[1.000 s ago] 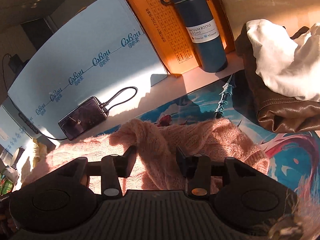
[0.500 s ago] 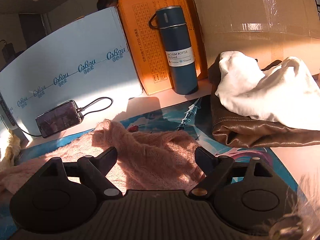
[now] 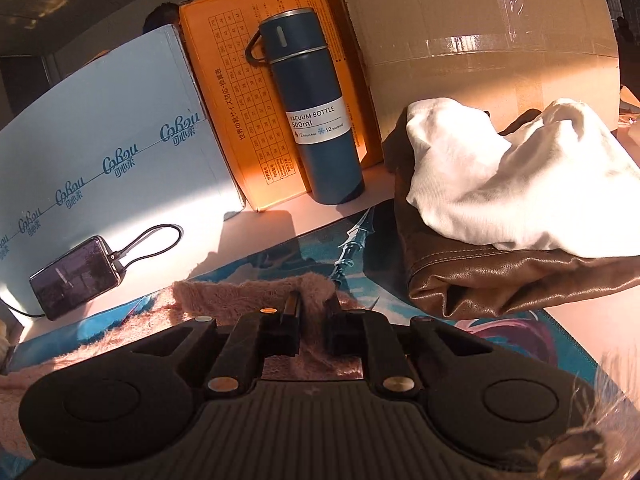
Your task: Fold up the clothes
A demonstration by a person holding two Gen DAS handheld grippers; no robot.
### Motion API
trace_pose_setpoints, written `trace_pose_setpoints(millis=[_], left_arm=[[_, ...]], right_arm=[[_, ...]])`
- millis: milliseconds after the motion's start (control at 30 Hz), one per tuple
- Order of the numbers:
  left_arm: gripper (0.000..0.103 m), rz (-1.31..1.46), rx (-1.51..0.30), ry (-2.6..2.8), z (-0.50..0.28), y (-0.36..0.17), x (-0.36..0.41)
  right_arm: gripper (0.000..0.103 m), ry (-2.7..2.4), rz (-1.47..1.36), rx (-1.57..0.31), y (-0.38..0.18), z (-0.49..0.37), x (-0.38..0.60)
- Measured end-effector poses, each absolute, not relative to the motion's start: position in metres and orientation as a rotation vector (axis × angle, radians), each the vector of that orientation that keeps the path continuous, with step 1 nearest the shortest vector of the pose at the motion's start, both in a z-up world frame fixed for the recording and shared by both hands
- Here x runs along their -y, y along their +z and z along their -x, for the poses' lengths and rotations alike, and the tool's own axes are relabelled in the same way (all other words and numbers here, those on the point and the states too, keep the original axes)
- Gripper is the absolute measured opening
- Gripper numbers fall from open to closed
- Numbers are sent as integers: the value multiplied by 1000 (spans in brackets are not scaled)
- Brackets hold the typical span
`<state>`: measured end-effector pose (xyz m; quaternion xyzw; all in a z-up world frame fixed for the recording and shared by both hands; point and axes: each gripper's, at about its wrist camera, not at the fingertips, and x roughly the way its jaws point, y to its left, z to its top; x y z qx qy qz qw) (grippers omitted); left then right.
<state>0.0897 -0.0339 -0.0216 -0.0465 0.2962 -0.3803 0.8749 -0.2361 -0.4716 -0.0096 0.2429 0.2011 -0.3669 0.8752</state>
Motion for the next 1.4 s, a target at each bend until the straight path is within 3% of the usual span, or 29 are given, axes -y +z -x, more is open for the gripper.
trace_pose_setpoints(millis=[67, 133, 167, 200, 233, 267, 400, 500, 533, 567, 600, 633, 667, 767, 1133, 1333, 1400], left_arm=[[13, 106, -678, -784, -93, -32, 33], [21, 170, -672, -746, -90, -28, 22], [36, 203, -669, -727, -89, -26, 17], [63, 235, -665, -707, -88, -24, 11], [75, 268, -661, -687, -87, -22, 6], [83, 304, -667, -652, -85, -20, 1], [83, 375, -760, -647, -82, -29, -2], [81, 294, -717, -628, -74, -27, 11], [74, 267, -710, -633, -71, -29, 16], [45, 240, -703, -638, -68, -31, 22], [30, 186, -678, -616, -64, -32, 27], [29, 183, -678, -637, -63, -32, 29], [18, 180, -678, -658, -62, -32, 30], [8, 224, -673, -703, -56, -32, 23], [4, 270, -510, -536, -28, -7, -53], [5, 331, -551, -526, -43, -7, -46], [15, 327, -592, -509, -44, -12, -41]], right_arm=[[14, -785, -520, -430, -13, 233, 472], [31, -787, -557, -396, -12, 237, 469], [39, -784, -580, -362, -10, 241, 467], [54, -782, -602, -314, -6, 246, 464], [64, -780, -616, -269, -2, 249, 460], [67, -782, -619, -229, 3, 252, 455], [73, -722, -665, -118, 10, 250, 441], [75, -585, -779, -51, -2, 241, 439], [77, -523, -826, -25, -9, 238, 439], [78, -466, -866, -6, -16, 237, 439], [79, -422, -899, 0, -22, 235, 438], [79, -388, -921, 3, -27, 234, 438], [79, -374, -925, -2, -30, 233, 438], [79, -351, -935, 16, -33, 235, 440], [82, -130, -949, 40, -28, 236, 436], [84, -182, -902, -281, -16, 175, 424], [82, -290, -899, -343, -24, 159, 426]])
